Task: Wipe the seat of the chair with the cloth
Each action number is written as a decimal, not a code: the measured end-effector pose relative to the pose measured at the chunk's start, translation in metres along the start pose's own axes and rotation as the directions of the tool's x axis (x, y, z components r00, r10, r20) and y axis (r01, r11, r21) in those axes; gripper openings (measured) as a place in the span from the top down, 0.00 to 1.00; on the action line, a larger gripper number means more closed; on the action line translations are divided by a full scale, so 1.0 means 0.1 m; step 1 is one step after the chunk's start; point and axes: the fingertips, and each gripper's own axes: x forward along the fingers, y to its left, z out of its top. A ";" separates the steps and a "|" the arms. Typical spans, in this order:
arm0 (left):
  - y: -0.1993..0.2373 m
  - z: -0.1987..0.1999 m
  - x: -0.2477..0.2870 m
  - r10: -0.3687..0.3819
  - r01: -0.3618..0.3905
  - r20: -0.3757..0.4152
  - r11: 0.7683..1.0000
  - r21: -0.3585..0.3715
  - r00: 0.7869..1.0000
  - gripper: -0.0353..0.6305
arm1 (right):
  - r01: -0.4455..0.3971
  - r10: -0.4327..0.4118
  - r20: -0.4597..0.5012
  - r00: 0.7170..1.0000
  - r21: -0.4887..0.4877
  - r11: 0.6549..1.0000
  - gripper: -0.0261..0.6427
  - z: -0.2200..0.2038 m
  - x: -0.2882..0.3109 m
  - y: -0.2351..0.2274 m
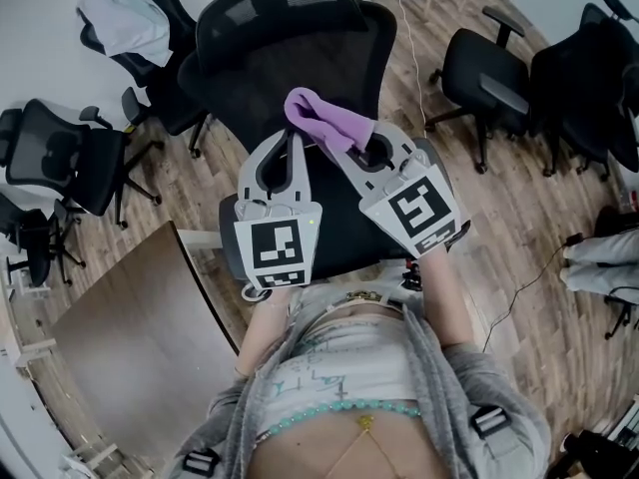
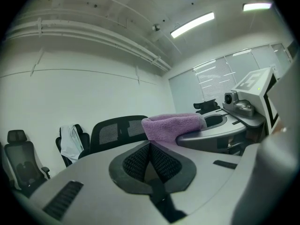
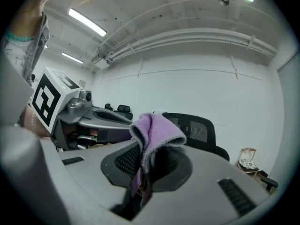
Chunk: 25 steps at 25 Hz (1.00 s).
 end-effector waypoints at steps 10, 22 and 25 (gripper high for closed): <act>-0.01 0.04 0.02 0.005 -0.005 0.013 1.000 0.013 1.000 0.95 | 0.001 -0.001 -0.002 1.000 0.009 1.000 0.89 -0.03 0.03 -0.01; -0.01 0.10 0.14 -0.024 0.024 0.016 0.999 0.041 1.000 0.95 | 0.021 -0.021 -0.011 1.000 0.003 1.000 0.89 -0.02 0.10 -0.13; -0.03 0.11 0.16 -0.029 0.028 0.017 0.999 0.043 0.999 0.95 | 0.022 -0.022 -0.010 1.000 -0.003 1.000 0.89 -0.02 0.10 -0.15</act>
